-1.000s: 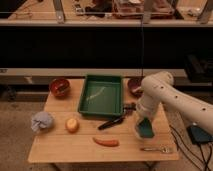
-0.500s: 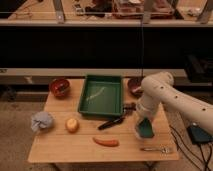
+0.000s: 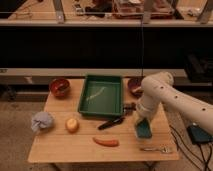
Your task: Place sponge in paper cup
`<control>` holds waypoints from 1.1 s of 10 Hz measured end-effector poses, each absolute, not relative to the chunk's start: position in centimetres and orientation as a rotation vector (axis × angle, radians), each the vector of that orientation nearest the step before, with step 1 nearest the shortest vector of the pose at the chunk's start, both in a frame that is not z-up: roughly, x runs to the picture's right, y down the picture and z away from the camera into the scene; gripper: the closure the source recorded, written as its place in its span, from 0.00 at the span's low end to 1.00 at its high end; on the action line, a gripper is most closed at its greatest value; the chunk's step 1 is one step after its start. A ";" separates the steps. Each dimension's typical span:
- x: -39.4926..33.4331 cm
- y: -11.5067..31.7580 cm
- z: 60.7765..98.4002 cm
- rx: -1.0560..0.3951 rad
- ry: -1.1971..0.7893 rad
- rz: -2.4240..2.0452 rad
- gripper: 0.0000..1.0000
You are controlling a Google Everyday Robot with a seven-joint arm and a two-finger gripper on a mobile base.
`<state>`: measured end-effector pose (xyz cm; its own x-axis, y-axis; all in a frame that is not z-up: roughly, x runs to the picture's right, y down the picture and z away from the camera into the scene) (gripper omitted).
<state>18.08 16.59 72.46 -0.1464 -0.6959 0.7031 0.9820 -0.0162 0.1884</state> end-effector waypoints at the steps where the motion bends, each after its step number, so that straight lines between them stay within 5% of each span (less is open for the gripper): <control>1: 18.1 16.6 72.5 -0.494 -0.767 -1.565 0.20; 11: 18.1 16.6 72.5 -0.494 -0.767 -1.565 0.20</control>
